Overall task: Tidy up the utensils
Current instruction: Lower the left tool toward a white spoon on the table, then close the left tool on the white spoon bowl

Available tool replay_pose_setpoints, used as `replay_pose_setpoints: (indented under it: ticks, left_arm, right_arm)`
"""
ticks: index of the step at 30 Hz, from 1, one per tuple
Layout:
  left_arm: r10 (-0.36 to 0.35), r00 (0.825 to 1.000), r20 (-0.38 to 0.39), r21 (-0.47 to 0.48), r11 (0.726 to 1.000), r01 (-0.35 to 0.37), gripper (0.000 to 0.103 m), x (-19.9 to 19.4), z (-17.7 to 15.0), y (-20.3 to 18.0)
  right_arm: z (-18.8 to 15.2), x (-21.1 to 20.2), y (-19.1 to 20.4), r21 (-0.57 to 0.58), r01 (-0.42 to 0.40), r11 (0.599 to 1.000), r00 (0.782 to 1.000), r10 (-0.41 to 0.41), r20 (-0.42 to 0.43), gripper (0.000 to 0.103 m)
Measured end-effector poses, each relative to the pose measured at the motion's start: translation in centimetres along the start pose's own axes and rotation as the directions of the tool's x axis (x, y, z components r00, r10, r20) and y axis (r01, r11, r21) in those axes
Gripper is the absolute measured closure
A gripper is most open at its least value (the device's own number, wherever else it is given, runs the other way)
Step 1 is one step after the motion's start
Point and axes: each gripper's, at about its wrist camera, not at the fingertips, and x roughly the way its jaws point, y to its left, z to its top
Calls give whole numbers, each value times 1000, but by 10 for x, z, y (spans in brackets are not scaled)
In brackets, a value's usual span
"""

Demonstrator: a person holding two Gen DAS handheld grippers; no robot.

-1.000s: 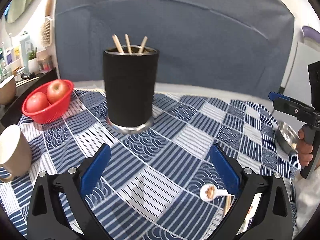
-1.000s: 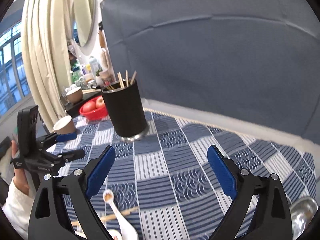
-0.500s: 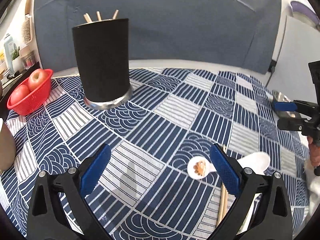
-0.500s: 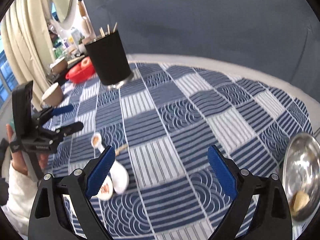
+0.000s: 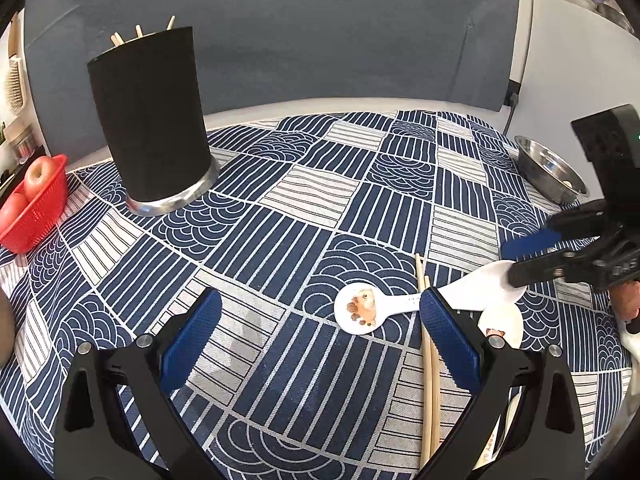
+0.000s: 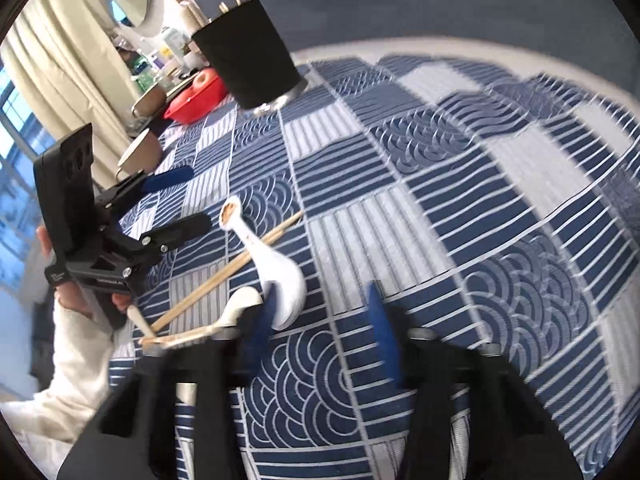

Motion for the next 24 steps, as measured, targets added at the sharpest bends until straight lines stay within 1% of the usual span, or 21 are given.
replay_pose_setpoints:
  ticks: [1,2,4,7,9,10,11,13,15,17,18,19,21,22,24]
  left_arm:
    - [-6,1000,-2,4,1000,6,6,1,0,-1]
    - [-16,1000,-6,8,1000,16,6,1,0,-2]
    - [-34,999,-22,16,999,35,6,4,0,-3]
    - [-57,998,-31,23,998,58,6,6,0,-4]
    - [-90,995,-39,26,995,92,10,6,0,-5]
    - [-104,994,-46,32,994,105,15,7,-1,-7]
    - [-112,993,-48,39,993,114,18,7,-1,-8]
    - [-142,989,-45,71,987,145,18,5,-1,-15]
    - [-155,987,-51,98,982,160,19,4,-2,-21]
    - [-171,981,-88,90,980,179,35,11,-3,-22]
    - [-182,977,-110,81,978,191,37,14,-4,-22]
    - [-173,978,-116,83,980,183,37,16,-4,-23]
    - [-167,980,-106,88,980,177,37,15,-4,-23]
    - [-168,980,-102,83,981,177,39,14,-4,-23]
    - [-169,980,-101,67,982,176,48,15,-4,-19]
  right_arm:
    - [0,3,1,-2,-5,1000,1000,5,-11,96]
    - [0,6,2,-4,2,1000,1000,-2,-19,96]
    - [1,6,3,-5,7,1000,1000,-7,-2,97]
    - [5,1,10,-38,16,999,1000,-15,23,98]
    - [9,-1,12,-56,29,998,999,-27,35,98]
    - [11,-1,11,-53,34,998,999,-32,40,98]
    - [13,0,10,-36,38,999,998,-37,43,98]
    - [19,2,6,-20,25,999,999,-24,32,98]
    - [25,1,6,-17,35,999,999,-34,34,98]
    - [28,-3,10,-38,34,999,999,-32,42,97]
    - [30,-5,13,-52,27,998,999,-25,45,97]
    - [32,-8,16,-62,24,998,999,-21,49,97]
    - [37,-11,22,-82,32,996,998,-28,53,97]
    - [40,-12,24,-92,40,995,998,-35,55,97]
    - [45,-15,29,-111,61,992,996,-54,64,97]
